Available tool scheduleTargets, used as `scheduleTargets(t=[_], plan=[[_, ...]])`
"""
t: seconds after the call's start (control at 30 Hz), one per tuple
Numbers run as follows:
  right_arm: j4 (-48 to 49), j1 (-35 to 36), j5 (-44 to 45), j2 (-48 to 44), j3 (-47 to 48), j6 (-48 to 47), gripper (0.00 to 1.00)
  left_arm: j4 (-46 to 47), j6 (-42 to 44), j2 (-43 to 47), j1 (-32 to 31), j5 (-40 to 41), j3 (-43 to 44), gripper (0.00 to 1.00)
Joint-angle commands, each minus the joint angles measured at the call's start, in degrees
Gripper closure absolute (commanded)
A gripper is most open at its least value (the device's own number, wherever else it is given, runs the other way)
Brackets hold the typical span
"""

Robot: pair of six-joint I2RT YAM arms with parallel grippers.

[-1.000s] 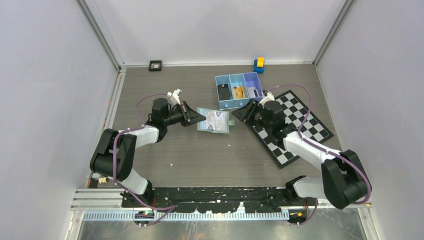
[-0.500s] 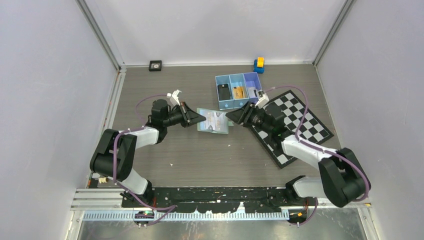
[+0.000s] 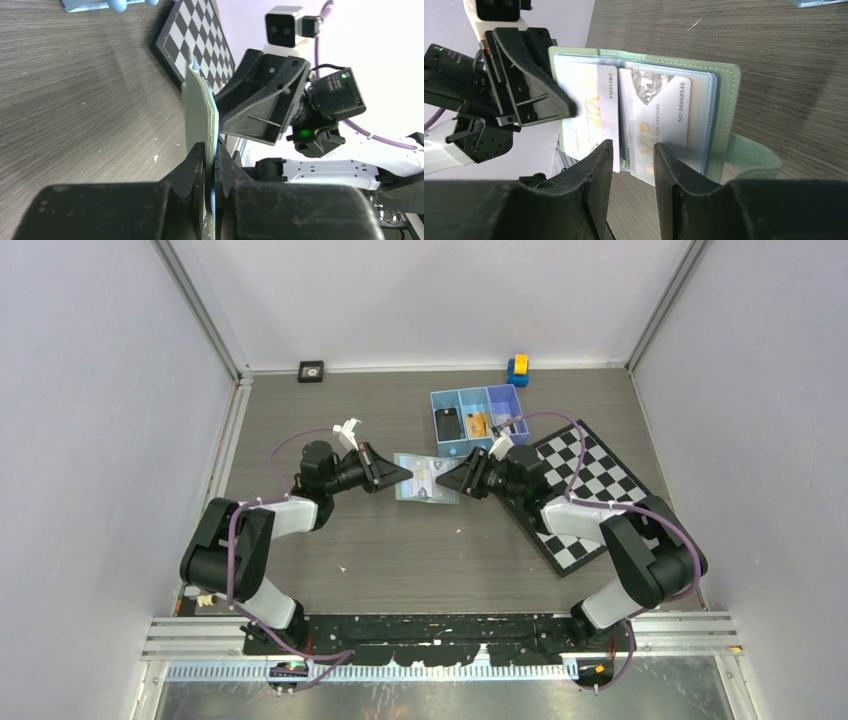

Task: Take the credit cards out of the card holder
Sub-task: Remove the credit card from the card holder.

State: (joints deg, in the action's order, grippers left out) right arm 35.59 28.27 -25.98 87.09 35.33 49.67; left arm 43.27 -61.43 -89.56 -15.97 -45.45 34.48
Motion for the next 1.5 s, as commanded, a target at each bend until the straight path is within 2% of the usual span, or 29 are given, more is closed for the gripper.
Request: scheduleTargets(t=[0.0, 0.47, 0.6, 0.77, 1.17, 1.47], plan=[[3.79, 0.04, -2.52, 1.94, 2.74, 1.75, 0.6, 10.73, -3.79, -0.36, 0.41, -2.82, -0.4, 1.0], [6.8, -0.56, -4.87, 4.48, 3.05, 4.88, 0.6, 12.57, -4.83, -0.61, 0.39, -3.58, -0.36, 1.0], [12.89, -0.86, -7.27, 5.42, 2.23, 7.81, 0.6, 14.83, -6.45, -1.41, 0.4, -4.09, -0.21, 1.0], [21.36, -0.86, -10.48, 7.25, 1.67, 12.12, 0.64, 16.06, -7.13, -2.02, 0.41, -4.17, -0.41, 1.0], [25.18, -0.85, -12.6, 9.26, 2.25, 15.25, 0.66, 20.06, -10.24, -3.94, -0.16, -5.83, 0.42, 1.0], [29.2, -0.86, -14.73, 10.75, 2.66, 18.12, 0.74, 26.21, -13.7, -6.96, -0.21, -6.29, 0.24, 1.0]])
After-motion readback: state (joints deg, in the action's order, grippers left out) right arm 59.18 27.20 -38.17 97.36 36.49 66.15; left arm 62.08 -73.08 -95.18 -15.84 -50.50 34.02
